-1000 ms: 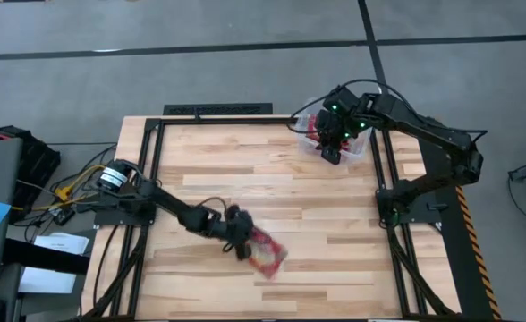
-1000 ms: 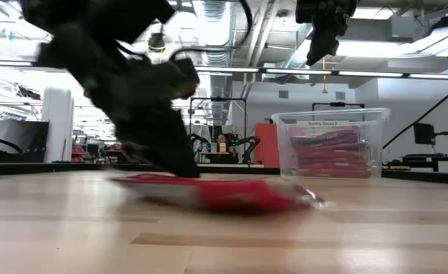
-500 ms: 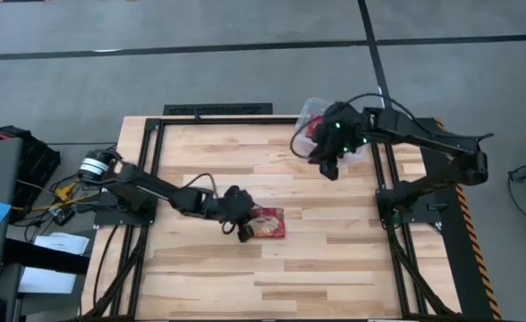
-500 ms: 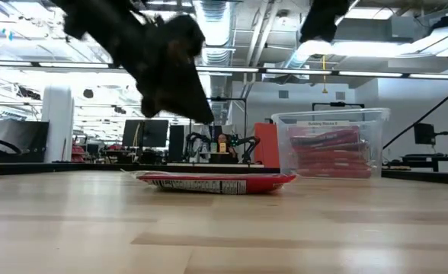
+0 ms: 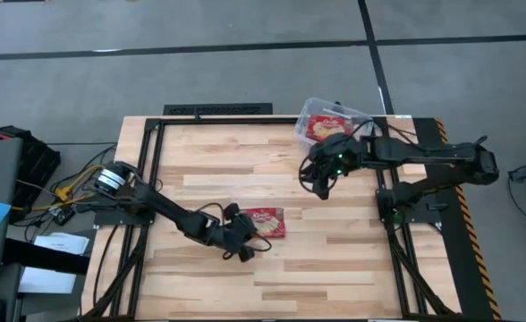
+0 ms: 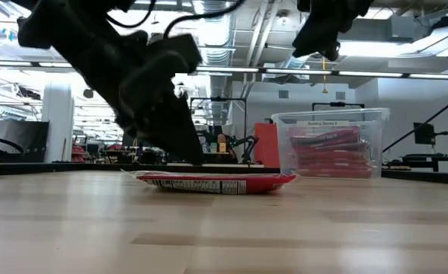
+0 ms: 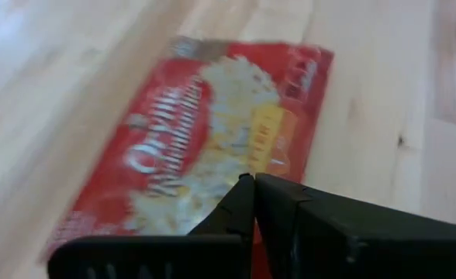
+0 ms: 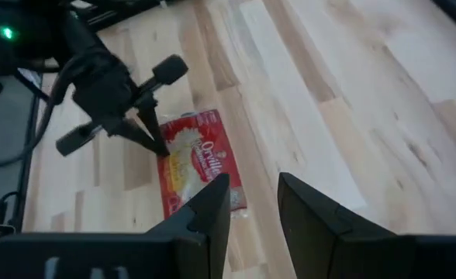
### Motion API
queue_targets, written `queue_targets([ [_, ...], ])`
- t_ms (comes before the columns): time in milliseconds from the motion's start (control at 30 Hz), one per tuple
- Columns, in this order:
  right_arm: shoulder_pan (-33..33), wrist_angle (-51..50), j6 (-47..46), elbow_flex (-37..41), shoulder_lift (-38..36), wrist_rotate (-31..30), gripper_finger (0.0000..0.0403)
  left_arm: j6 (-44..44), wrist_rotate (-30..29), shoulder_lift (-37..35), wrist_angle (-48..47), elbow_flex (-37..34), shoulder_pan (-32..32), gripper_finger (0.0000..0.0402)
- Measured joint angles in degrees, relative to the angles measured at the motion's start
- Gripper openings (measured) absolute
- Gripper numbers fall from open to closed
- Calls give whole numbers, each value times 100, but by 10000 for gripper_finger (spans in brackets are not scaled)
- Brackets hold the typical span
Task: Sort popcorn bags into baskets
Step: Put the red popcorn bag into the transparent bin
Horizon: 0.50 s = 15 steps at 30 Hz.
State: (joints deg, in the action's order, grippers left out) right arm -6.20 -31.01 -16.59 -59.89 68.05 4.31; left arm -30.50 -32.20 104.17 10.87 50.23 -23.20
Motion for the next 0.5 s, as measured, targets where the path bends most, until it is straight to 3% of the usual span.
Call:
queue_targets([
  [333,197,501,-285,564,67,-15,133,-232,186,572,-125,371,-54,0],
  [500,204,854,5,909,73,28,185,-154,320,570,-772,371,-93,0],
])
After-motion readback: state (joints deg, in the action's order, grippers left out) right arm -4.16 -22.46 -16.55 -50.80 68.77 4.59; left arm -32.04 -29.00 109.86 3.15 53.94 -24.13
